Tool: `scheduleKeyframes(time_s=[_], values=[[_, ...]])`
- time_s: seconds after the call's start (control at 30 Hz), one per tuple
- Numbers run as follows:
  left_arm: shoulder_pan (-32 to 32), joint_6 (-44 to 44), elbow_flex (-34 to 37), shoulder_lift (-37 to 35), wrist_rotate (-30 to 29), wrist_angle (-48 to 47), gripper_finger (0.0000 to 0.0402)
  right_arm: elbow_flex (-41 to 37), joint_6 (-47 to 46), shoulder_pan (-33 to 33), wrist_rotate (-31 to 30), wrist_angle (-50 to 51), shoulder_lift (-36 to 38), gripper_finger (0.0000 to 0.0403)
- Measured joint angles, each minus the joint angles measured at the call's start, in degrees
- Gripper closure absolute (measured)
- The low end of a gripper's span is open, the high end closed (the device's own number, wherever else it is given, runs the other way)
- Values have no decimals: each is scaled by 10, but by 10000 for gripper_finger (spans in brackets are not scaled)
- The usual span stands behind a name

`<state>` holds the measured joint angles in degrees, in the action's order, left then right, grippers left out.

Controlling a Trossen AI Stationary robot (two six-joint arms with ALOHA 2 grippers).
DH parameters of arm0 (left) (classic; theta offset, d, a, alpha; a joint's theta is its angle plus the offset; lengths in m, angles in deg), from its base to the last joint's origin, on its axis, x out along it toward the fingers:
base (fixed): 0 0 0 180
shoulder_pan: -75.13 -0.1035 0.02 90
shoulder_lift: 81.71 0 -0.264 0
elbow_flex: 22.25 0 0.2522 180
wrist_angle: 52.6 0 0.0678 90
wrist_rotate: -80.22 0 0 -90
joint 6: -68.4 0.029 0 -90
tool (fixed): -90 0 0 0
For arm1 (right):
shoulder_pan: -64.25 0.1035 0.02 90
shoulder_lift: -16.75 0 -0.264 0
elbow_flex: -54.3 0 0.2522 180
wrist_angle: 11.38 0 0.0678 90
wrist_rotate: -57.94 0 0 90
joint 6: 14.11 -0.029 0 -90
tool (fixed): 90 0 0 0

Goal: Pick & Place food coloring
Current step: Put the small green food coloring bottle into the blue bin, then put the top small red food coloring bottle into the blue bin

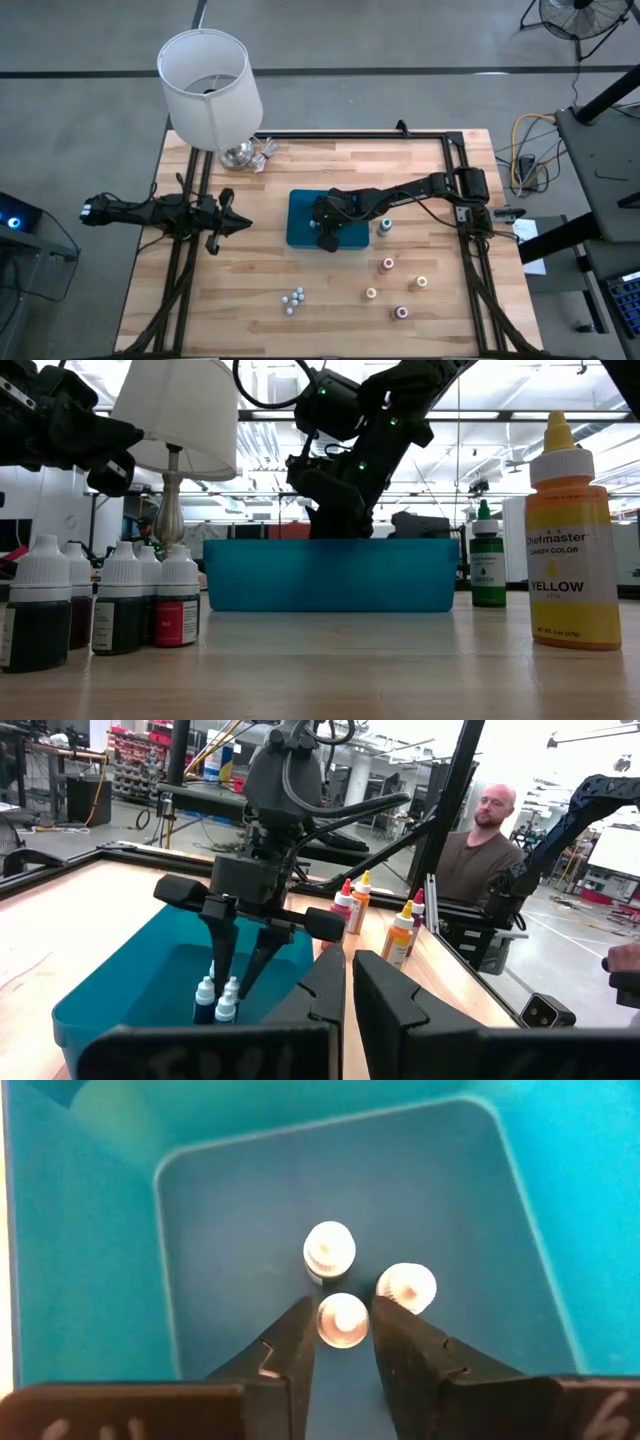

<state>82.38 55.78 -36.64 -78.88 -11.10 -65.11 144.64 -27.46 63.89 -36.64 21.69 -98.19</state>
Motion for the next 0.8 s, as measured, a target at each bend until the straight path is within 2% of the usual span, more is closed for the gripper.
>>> scheduleKeyframes(time_s=[0.3,0.8], values=[[0,0,0,0,0,0,402,0,-2,1,0,1,0,280],[0,0,0,0,0,0,402,0,1,6,0,25,28,275]])
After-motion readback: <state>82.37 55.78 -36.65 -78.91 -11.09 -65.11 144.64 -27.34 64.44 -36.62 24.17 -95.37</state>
